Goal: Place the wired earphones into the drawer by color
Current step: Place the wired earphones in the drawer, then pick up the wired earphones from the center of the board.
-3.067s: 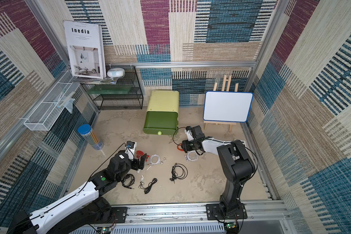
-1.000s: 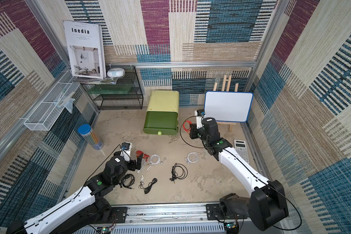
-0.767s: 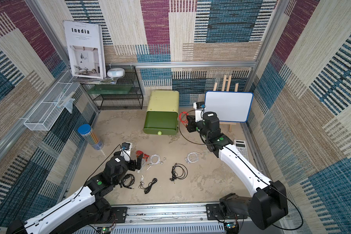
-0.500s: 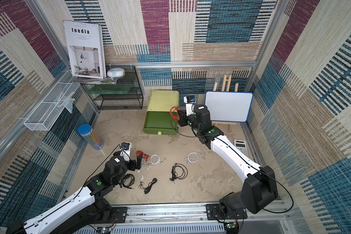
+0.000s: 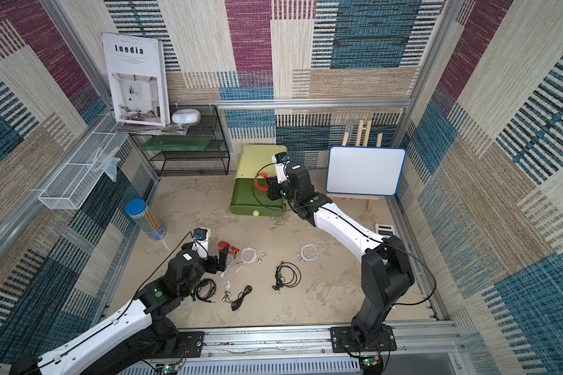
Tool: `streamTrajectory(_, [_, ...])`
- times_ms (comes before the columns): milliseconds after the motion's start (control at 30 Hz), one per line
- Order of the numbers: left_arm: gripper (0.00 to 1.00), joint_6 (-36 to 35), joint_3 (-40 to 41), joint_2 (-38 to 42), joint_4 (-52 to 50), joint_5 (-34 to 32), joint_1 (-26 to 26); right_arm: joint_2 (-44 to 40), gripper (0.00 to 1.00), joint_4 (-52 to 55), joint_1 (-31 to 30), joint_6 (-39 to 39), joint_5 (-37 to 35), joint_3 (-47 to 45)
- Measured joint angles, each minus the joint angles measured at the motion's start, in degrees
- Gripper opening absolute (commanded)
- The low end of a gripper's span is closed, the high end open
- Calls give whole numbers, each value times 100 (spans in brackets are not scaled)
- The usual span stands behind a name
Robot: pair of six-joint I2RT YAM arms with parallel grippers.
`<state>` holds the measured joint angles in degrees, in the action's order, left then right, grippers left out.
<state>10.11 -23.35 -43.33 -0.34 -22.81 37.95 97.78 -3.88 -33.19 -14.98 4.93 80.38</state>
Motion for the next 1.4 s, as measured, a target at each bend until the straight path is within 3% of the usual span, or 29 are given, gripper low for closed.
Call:
streamTrajectory(233, [99, 0, 0, 42, 0, -17, 0, 160, 0, 107, -15, -2, 0, 20])
streamTrajectory(500, [99, 37, 57, 201, 0, -96, 0, 42, 30, 131, -22, -4, -17, -59])
streamTrajectory(700, [99, 85, 92, 372, -13, -164, 0, -439, 44, 140, -22, 0, -133, -428])
streamTrajectory(900, [99, 190, 85, 640, -140, -299, -11, -1279, 55, 133, -20, 15, -516, -1196])
streamTrajectory(1200, [100, 1078, -520, 588, -1102, -254, -317, -2599, 61, 44, -15, 337, -1373, -2802])
streamTrajectory(1400, [100, 1768, -901, 68, -1692, 437, -800, -3383, 61, -710, -9, 671, -1762, -4411])
